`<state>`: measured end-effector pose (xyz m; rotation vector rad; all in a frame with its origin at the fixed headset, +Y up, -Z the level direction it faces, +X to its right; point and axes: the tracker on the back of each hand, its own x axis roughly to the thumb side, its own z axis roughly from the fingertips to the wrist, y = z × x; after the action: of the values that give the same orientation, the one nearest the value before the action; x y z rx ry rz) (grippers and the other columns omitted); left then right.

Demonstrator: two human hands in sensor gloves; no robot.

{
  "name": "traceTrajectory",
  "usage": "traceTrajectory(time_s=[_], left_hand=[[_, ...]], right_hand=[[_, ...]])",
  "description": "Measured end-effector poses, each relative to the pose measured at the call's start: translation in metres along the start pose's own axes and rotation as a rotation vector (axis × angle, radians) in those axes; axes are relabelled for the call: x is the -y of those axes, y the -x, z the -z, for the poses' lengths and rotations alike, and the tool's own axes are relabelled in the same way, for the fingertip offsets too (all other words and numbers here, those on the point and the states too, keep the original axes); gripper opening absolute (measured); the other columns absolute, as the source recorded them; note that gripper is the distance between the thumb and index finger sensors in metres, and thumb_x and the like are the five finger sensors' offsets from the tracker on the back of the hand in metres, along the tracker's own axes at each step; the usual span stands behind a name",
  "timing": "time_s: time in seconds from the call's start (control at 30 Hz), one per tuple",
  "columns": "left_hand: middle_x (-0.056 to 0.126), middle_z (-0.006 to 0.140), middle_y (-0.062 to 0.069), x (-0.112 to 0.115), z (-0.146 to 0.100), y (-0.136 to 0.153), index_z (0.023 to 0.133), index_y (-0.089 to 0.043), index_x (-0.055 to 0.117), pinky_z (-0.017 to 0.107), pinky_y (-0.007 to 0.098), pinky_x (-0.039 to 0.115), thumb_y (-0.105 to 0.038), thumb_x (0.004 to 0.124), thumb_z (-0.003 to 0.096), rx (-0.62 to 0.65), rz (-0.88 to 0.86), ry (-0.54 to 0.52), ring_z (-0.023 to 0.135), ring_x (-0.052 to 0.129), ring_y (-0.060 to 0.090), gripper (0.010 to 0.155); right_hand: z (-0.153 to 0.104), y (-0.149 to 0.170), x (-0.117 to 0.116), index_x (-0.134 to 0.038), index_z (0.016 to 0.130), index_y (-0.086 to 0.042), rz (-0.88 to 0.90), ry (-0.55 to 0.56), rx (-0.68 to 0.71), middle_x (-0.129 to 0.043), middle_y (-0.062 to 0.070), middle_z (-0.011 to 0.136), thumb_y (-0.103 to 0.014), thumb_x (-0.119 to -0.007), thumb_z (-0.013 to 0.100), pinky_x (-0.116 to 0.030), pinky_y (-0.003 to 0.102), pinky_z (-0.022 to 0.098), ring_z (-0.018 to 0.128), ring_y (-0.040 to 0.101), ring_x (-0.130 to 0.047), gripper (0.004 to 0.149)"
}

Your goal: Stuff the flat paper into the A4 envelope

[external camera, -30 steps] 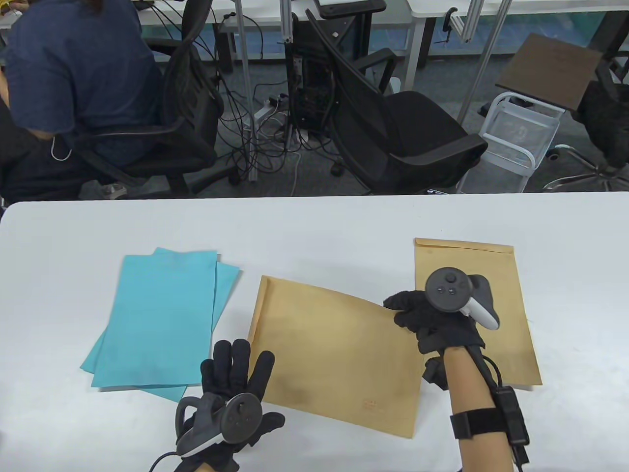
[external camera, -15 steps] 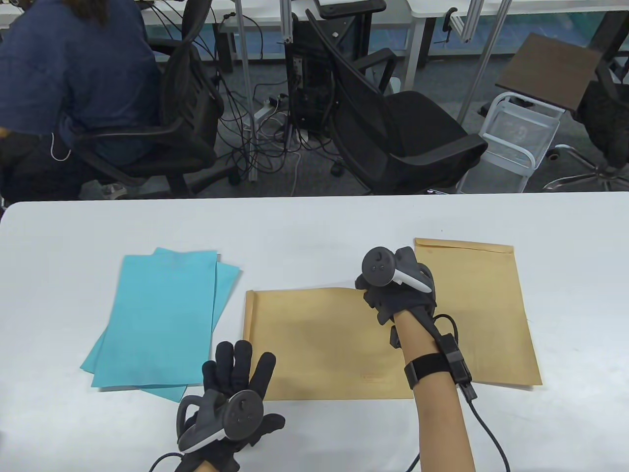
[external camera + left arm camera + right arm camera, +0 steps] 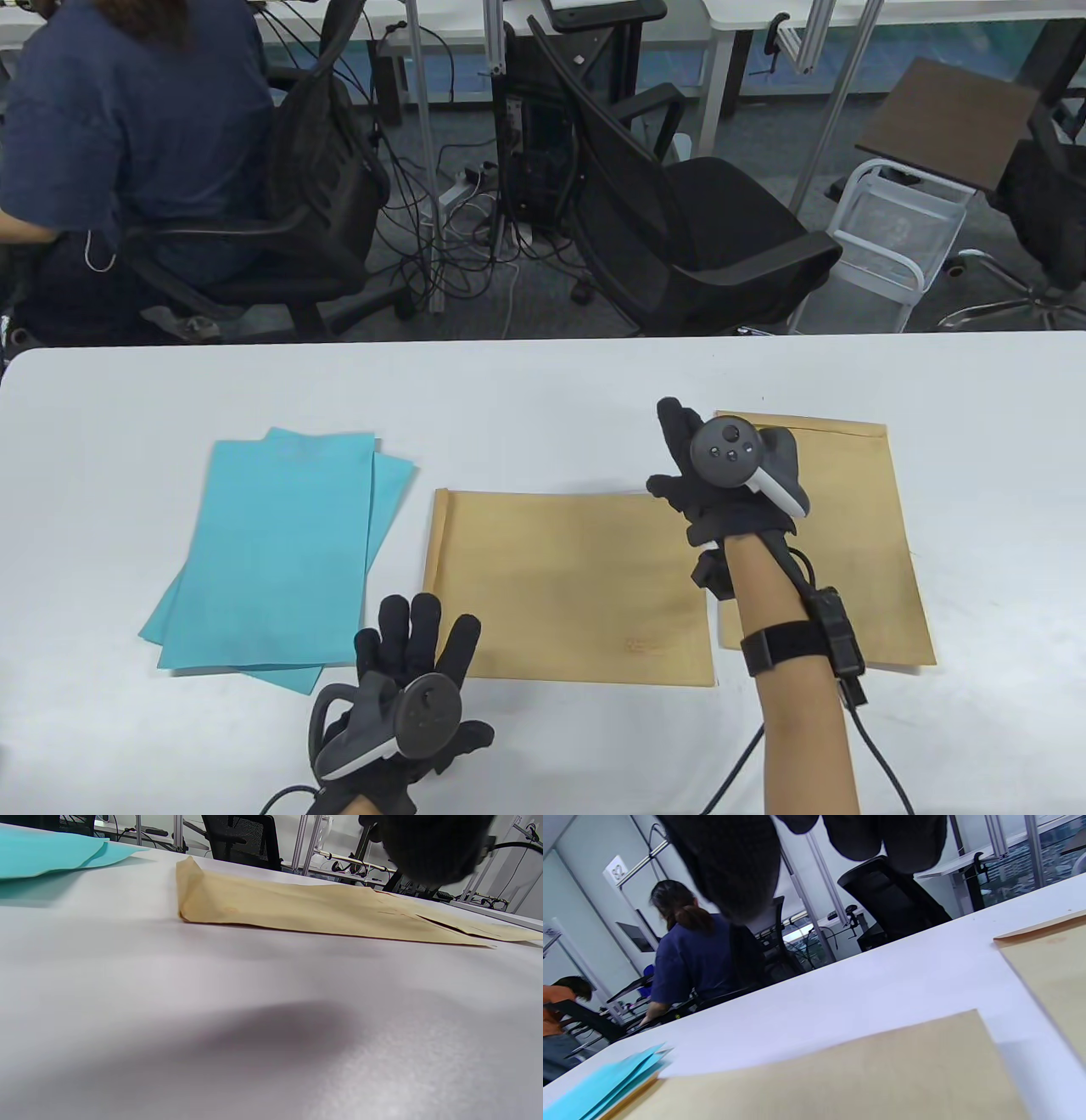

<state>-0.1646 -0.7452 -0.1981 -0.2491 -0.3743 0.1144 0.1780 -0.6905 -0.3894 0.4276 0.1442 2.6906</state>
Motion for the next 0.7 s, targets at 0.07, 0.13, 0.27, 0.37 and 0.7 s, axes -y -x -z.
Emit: traceTrajectory(time_s=[0.07,0.13,0.27,0.37,0.7], left_hand=[[-0.018,0.107,0.017,-0.001,0.000,0.000,0.109,-0.029,0.003,0.072,0.076,0.017,-0.067,0.073,0.0404,0.004,-0.002,-0.004,0.100,-0.011,0.054,0.105],[-0.018,0.107,0.016,-0.001,0.000,-0.001,0.109,-0.030,0.003,0.072,0.076,0.017,-0.067,0.073,0.0405,0.008,-0.007,-0.006,0.100,-0.011,0.054,0.105],[-0.018,0.107,0.016,0.001,0.002,0.000,0.109,-0.029,0.003,0.072,0.076,0.017,-0.067,0.073,0.0407,0.003,0.002,0.015,0.100,-0.011,0.054,0.105],[-0.018,0.107,0.016,0.003,0.002,0.002,0.109,-0.030,0.003,0.072,0.076,0.017,-0.067,0.073,0.0404,-0.017,0.015,0.025,0.100,-0.011,0.054,0.105],[-0.017,0.107,0.017,0.004,0.004,0.013,0.110,-0.028,0.006,0.074,0.072,0.038,-0.067,0.074,0.0391,-0.050,-0.024,0.048,0.108,0.011,0.057,0.106]], right_hand=[[-0.031,-0.006,-0.018,-0.019,0.118,-0.009,-0.104,-0.104,0.038,-0.035,0.038,0.117,-0.034,-0.080,0.053,-0.010,0.086,0.056,0.101,0.070,-0.045,0.093],[-0.065,-0.013,-0.049,-0.016,0.117,-0.008,-0.198,-0.228,0.066,-0.035,0.040,0.117,-0.037,-0.079,0.055,-0.008,0.086,0.054,0.100,0.073,-0.045,0.093],[-0.107,-0.028,-0.095,-0.011,0.115,-0.009,-0.294,-0.329,0.090,-0.028,0.041,0.117,-0.038,-0.067,0.061,-0.005,0.086,0.052,0.102,0.073,-0.037,0.084],[-0.116,-0.032,-0.109,-0.006,0.114,-0.008,-0.386,-0.326,0.055,-0.020,0.041,0.116,-0.040,-0.059,0.063,-0.002,0.086,0.051,0.103,0.073,-0.027,0.080],[-0.112,-0.024,-0.122,-0.019,0.117,-0.004,-0.385,-0.405,-0.004,-0.019,0.037,0.115,-0.047,-0.054,0.063,0.006,0.083,0.048,0.105,0.064,-0.015,0.078]])
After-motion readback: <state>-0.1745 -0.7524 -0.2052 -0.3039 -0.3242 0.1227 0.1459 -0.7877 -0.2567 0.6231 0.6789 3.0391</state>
